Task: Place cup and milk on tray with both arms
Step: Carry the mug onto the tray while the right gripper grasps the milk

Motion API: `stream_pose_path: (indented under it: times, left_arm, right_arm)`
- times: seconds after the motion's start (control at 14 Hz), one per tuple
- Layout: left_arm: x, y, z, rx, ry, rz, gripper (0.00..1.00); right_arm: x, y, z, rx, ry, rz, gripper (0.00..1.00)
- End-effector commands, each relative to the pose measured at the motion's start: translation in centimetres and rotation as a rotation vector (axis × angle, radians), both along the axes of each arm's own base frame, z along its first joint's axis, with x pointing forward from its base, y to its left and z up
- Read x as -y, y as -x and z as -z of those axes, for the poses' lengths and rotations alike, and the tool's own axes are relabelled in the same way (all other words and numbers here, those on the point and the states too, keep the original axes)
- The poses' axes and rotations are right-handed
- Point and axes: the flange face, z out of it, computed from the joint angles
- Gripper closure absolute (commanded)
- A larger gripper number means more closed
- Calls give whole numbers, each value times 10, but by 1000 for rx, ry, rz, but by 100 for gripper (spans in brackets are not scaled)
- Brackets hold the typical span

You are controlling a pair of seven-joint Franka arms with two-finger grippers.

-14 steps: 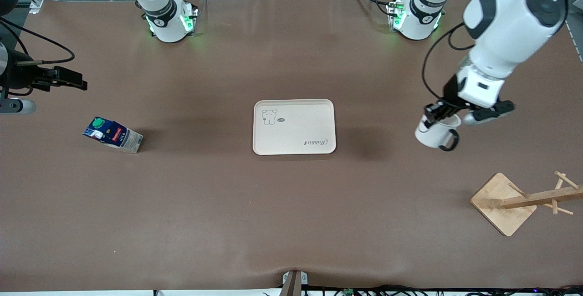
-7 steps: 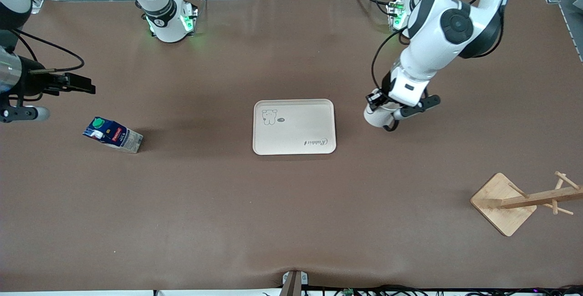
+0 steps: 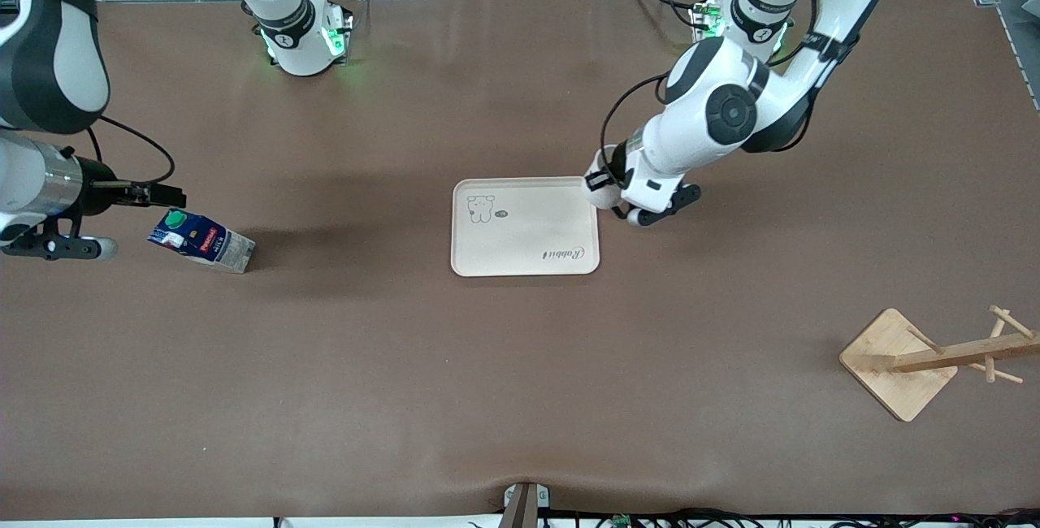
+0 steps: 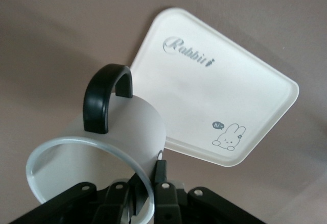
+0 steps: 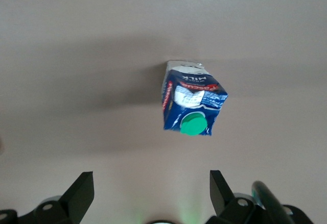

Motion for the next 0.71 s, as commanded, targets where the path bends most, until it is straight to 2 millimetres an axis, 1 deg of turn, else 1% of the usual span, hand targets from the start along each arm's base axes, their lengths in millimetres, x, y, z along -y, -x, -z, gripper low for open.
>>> stream_pose_path:
  times: [0.0,0.07,0.21,0.43,0.57,0.64]
  left_arm:
    - [32,-10,19,-25,-58,-45,100]
    - [43,-9,29,-26,-87,-52,100]
    - [58,-10,46,-27,-122,-76,100]
    - [84,-4,71,-28,-166,-96,100]
    - [92,3,88,-10,-220,-85,100]
    - [94,5,94,-8,-236,-83,100]
  right_arm:
    - [12,15,30,16,14,33,0]
    - [12,17,32,20,18,43,0]
    - [16,17,33,23,22,66,0]
    - [38,15,38,44,24,104,0]
    - [40,16,41,36,22,109,0]
    - [46,16,43,38,21,123,0]
